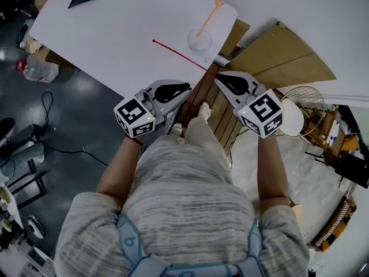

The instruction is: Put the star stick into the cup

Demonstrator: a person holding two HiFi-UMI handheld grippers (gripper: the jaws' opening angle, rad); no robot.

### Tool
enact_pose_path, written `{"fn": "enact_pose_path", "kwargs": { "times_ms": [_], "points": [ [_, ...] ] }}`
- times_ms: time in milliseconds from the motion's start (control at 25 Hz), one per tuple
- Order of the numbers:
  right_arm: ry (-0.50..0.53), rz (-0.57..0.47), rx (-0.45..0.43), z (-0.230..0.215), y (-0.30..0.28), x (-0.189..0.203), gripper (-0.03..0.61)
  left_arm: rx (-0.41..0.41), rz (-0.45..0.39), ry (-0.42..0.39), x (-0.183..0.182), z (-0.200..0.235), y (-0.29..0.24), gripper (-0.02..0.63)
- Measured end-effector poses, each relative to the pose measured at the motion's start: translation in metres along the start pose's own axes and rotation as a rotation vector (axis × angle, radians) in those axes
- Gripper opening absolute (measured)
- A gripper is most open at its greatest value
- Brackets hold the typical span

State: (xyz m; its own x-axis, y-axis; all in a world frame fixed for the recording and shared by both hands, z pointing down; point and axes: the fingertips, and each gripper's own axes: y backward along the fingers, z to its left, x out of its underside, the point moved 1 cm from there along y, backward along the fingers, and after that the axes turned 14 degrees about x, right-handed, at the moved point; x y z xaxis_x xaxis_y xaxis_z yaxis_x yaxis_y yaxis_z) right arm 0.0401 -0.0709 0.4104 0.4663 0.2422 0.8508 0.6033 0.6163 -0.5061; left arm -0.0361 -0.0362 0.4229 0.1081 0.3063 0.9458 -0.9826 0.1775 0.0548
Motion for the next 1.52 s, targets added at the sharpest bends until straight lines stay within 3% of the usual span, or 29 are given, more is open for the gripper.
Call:
{"fn": "enact_pose_path", "kwargs": {
  "times_ms": [360,600,880,1520],
  "points": [
    [0.342,0.093,0.035,-0.037,0.027,-0.028,0.021,0.015,-0.017,-0.011,-0.010,0.002,-0.009,0.044],
    [0.478,0.161,0.031,-0.061,0.044,-0.043,0.021,0.022,-0.026,-0.013,-0.011,0.003,-0.012,0.044],
    [0.590,0.249,0.024,-0.081,0.047,-0.051,0.021,0.029,-0.028,-0.008,-0.011,0.004,-0.021,0.044],
    [0.680,0.397,-0.005,-0.104,0.035,-0.045,0.021,0.038,-0.020,-0.036,-0.019,0.026,-0.045,0.044]
  ]
}}
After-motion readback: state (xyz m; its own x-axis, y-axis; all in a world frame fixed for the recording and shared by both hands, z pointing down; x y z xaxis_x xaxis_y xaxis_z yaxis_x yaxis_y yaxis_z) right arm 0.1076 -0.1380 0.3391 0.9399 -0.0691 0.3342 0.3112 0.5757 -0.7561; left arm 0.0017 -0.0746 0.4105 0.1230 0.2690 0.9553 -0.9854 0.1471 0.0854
